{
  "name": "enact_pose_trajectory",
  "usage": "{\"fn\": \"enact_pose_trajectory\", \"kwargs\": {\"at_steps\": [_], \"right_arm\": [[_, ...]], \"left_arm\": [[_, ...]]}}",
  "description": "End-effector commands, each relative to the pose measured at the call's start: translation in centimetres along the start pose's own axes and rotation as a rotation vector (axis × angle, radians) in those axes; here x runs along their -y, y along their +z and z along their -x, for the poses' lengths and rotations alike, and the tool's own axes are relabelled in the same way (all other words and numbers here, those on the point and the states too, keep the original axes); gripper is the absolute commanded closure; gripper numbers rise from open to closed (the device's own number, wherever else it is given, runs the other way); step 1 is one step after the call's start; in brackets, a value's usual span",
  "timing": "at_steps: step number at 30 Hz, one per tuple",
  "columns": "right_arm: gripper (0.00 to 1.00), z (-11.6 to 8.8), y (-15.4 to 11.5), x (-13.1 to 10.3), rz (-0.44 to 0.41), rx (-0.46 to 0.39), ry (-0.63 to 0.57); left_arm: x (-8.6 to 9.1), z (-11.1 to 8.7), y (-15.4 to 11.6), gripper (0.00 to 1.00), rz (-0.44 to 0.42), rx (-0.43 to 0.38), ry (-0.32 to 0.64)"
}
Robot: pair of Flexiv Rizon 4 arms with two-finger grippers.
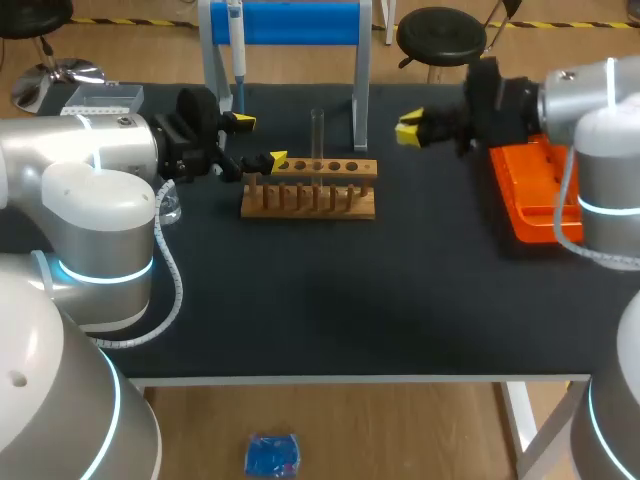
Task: Invert the test tube, pick up the pipette, mount the tip to pipette, aspirate from beaker and dispense into the tube, eject the tip, return the pipette, and cap with the stopper.
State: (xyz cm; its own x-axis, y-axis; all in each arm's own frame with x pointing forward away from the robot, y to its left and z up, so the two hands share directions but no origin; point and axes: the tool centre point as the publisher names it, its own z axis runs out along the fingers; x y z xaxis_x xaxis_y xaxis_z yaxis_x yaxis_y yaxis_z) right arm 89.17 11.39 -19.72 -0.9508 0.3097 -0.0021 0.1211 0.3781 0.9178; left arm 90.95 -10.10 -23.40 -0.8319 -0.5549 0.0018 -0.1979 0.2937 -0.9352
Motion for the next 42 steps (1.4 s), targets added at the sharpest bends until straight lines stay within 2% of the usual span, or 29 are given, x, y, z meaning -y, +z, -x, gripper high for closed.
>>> {"fn": "enact_pose_trajectory", "kwargs": {"at_steps": [1,8,17,42], "right_arm": [[1.00,1.3,2.9,-1.7,-0.019,-0.006,0.000],[1.00,2.6,6.3,-3.9,-0.018,-0.022,-0.008],[1.00,4.1,9.2,-4.9,-0.042,-0.024,-0.011],[1.00,4.7,11.8,-4.1,-0.044,-0.144,-0.066]], "left_arm": [[-0.2,-0.1,0.1,0.00,-0.006,0.004,0.000],[-0.2,-0.1,0.1,0.00,-0.006,0.004,0.000],[-0.2,-0.1,0.1,0.00,-0.006,0.004,0.000],[-0.2,-0.1,0.1,0.00,-0.006,0.004,0.000]]}}
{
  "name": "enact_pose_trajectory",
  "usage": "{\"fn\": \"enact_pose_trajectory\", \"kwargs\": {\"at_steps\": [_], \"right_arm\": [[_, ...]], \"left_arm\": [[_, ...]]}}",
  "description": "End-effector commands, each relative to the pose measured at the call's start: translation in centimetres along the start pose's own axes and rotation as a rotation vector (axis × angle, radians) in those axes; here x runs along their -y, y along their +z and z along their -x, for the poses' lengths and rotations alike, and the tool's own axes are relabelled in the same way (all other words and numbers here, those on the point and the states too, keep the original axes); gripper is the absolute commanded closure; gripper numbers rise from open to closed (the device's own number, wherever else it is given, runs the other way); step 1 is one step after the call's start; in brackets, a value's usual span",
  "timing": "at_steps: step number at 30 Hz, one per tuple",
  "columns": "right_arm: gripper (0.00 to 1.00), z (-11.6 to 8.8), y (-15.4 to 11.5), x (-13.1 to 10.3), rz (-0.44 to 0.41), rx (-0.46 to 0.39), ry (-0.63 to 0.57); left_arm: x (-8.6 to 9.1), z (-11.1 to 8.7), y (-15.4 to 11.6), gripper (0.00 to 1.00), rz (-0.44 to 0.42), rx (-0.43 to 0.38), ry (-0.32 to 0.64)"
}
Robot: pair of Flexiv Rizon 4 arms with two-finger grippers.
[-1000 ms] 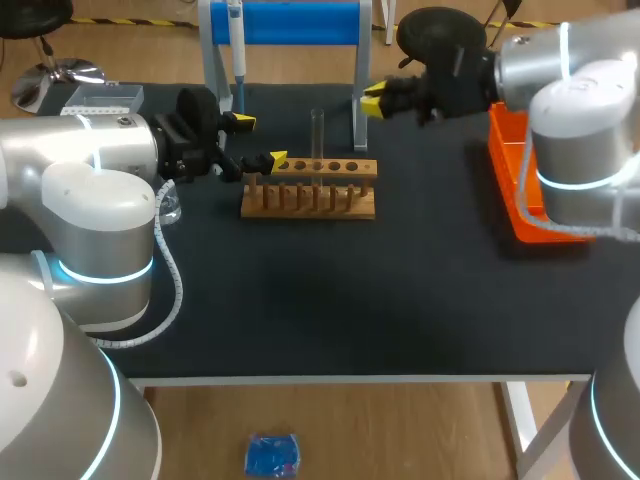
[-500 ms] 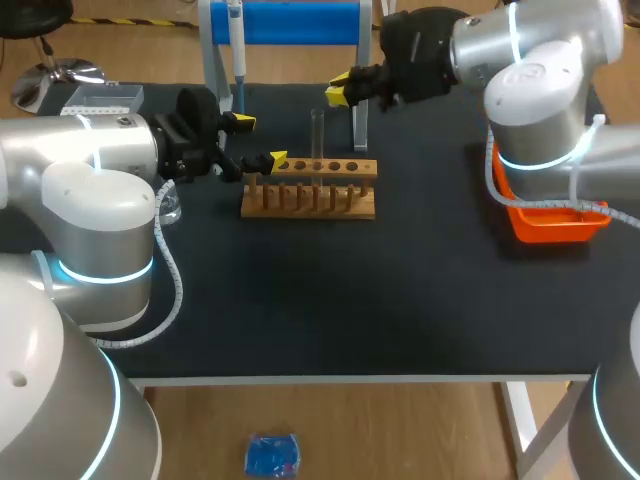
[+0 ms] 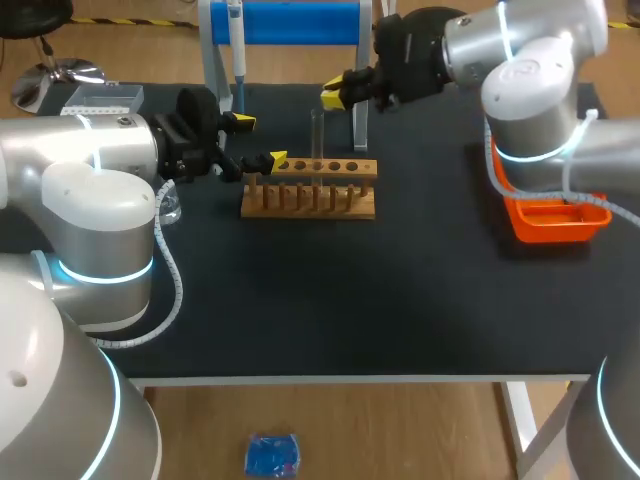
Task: Invert the test tube, pick up the pipette, mount the tip to pipette, aspirate from beaker and dispense into the tube, eject the tip, return the pipette, and cap with the stopper.
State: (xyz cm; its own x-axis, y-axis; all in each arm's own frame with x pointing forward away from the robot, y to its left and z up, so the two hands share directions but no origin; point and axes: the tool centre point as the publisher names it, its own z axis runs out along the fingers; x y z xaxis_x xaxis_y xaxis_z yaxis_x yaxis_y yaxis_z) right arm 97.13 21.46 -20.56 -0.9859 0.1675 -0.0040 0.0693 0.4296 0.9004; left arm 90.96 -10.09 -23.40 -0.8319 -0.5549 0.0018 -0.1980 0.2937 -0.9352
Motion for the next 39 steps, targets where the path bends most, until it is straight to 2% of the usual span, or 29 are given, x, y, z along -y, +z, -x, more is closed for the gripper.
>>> {"fn": "enact_pose_trajectory", "kwargs": {"at_steps": [1,11,39], "right_arm": [[1.00,0.4,0.5,-0.1,-0.003,-0.016,-0.005],[1.00,0.6,1.4,0.0,-0.006,-0.049,-0.015],[1.00,1.0,2.3,1.2,-0.018,-0.065,0.004]], "left_arm": [[-0.2,-0.1,0.1,0.00,-0.006,0.004,0.001],[-0.2,-0.1,0.1,0.00,-0.006,0.004,0.001],[-0.2,-0.1,0.1,0.00,-0.006,0.004,0.001]]}}
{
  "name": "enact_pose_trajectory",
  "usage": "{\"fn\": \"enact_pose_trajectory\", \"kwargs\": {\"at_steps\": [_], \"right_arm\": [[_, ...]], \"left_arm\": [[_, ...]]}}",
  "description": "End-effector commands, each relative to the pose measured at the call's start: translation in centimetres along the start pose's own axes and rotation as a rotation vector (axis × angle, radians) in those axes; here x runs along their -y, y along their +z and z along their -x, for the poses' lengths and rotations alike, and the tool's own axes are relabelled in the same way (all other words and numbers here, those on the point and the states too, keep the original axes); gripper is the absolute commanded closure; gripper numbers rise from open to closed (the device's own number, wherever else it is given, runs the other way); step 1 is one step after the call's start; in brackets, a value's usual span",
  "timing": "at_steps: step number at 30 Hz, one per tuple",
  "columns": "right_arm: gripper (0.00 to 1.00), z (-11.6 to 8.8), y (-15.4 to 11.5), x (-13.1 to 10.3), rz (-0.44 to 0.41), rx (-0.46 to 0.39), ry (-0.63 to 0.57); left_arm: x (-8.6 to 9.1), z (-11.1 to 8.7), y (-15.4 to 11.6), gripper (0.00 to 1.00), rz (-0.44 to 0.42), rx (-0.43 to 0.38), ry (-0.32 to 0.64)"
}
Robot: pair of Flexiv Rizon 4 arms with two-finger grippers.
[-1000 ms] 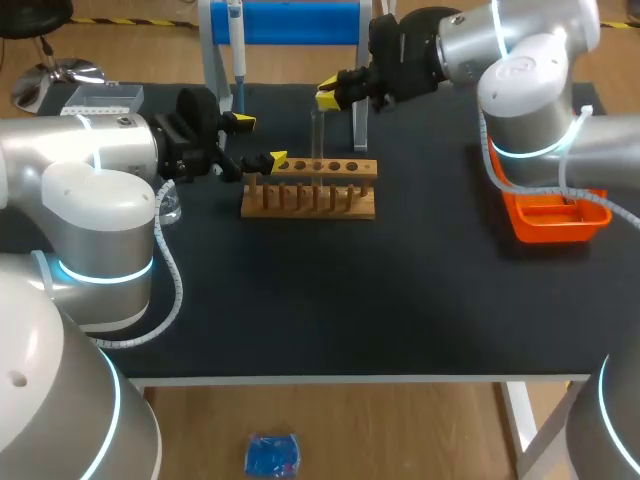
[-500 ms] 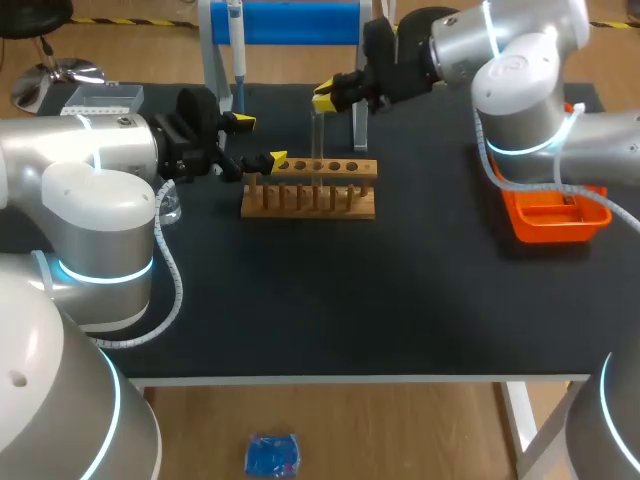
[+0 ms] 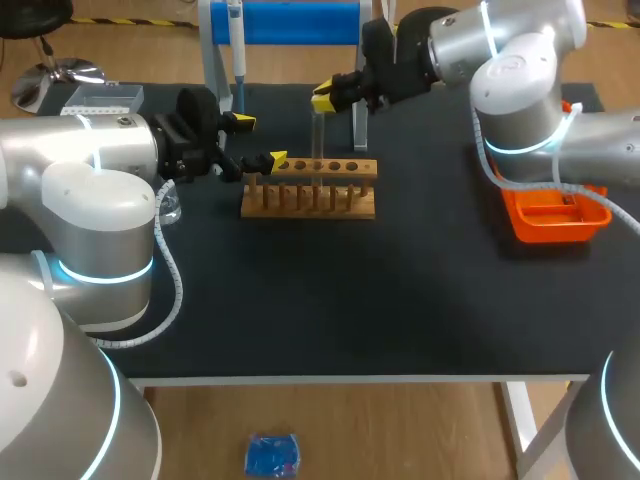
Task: Invert the test tube, pick up the pipette, mount the tip to pipette, aspirate from beaker and dispense into the tube, eject the tip, return the pipette, and cap with the stopper.
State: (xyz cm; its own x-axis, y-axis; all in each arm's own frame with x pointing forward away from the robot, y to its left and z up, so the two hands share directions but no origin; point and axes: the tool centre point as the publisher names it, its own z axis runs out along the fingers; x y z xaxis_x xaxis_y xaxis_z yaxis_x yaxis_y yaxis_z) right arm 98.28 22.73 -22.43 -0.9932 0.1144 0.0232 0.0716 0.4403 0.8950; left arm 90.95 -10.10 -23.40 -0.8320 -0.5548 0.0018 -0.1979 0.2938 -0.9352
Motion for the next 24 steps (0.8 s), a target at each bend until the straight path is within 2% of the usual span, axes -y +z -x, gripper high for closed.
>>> {"fn": "enact_pose_trajectory", "kwargs": {"at_steps": [1,12,24], "right_arm": [[1.00,0.1,0.2,0.2,-0.006,-0.004,0.003],[1.00,0.0,-0.3,-1.1,0.039,-0.002,0.002],[1.00,-0.1,0.1,-0.6,0.037,-0.008,0.007]], "left_arm": [[-0.2,-0.1,0.1,0.00,-0.006,0.004,0.000],[-0.2,-0.1,0.1,0.00,-0.006,0.004,0.000],[-0.2,-0.1,0.1,0.00,-0.006,0.004,0.000]]}}
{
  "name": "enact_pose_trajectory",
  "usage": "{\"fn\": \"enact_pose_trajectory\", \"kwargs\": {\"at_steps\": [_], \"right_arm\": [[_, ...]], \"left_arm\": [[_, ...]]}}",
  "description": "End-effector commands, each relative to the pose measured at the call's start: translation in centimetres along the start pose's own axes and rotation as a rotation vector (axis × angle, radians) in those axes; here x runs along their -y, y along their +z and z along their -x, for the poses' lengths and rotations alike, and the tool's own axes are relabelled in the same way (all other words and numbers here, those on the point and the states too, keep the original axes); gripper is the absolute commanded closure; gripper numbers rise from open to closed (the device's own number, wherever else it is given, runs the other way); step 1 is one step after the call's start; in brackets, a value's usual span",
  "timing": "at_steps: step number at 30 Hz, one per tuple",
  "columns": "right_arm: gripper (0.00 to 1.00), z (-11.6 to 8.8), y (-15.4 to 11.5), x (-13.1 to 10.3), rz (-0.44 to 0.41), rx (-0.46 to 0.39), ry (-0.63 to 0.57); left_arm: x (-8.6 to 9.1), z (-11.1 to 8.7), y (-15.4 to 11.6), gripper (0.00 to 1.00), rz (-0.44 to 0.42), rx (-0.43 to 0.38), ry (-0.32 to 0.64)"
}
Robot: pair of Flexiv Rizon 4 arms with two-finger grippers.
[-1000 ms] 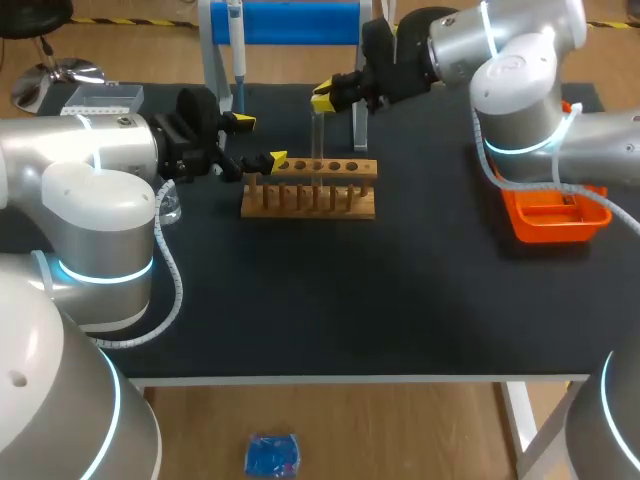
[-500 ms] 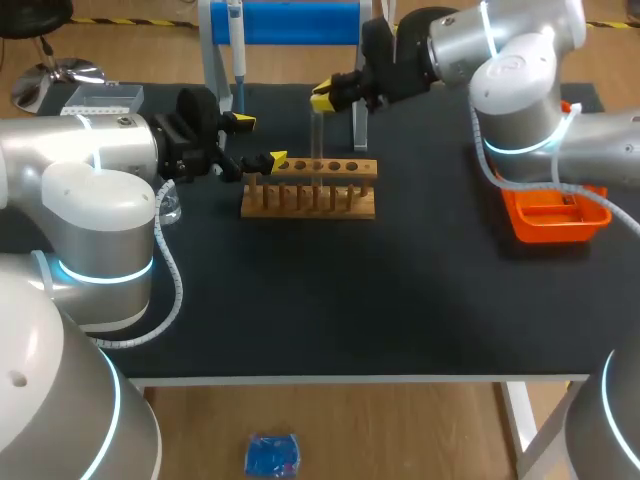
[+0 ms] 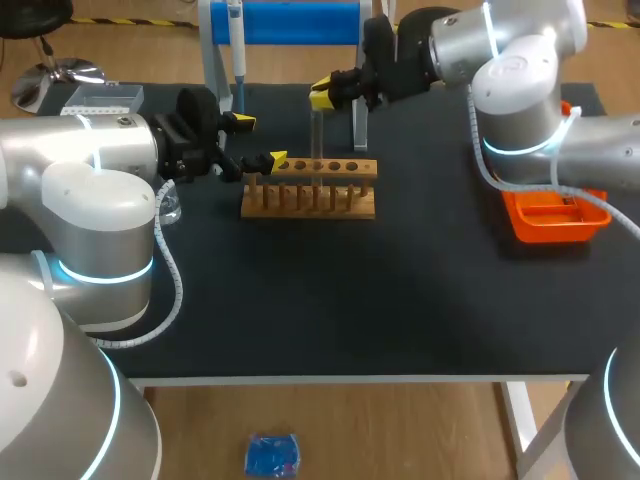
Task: Invert the test tube, pick up the pipette, mount the tip to pipette, aspirate from beaker and dispense into the tube, eject the tip, return the pipette, and cap with the stopper.
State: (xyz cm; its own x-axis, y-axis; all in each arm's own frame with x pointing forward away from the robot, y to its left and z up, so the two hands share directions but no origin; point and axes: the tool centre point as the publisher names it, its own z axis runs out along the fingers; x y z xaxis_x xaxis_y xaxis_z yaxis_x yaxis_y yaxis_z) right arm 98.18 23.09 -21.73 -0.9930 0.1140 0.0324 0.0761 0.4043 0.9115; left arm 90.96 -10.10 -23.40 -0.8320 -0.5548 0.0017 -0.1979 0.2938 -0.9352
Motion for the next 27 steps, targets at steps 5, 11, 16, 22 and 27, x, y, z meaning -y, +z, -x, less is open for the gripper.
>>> {"fn": "enact_pose_trajectory", "kwargs": {"at_steps": [5,11,16,22,27], "right_arm": [[1.00,0.0,0.2,0.5,-0.009,-0.004,0.001],[1.00,0.0,0.3,0.8,-0.010,-0.004,0.007],[1.00,0.0,0.4,1.1,-0.013,-0.005,0.012],[1.00,-0.1,0.5,1.5,-0.019,-0.006,0.016],[1.00,-0.1,0.6,1.8,-0.022,-0.007,0.021]], "left_arm": [[-0.2,-0.1,0.1,0.00,-0.006,0.004,0.000],[-0.2,-0.1,0.1,0.00,-0.006,0.004,0.000],[-0.2,-0.1,0.1,0.00,-0.006,0.004,0.000],[-0.2,-0.1,0.1,0.00,-0.006,0.004,0.000],[-0.2,-0.1,0.1,0.00,-0.006,0.004,0.000]]}}
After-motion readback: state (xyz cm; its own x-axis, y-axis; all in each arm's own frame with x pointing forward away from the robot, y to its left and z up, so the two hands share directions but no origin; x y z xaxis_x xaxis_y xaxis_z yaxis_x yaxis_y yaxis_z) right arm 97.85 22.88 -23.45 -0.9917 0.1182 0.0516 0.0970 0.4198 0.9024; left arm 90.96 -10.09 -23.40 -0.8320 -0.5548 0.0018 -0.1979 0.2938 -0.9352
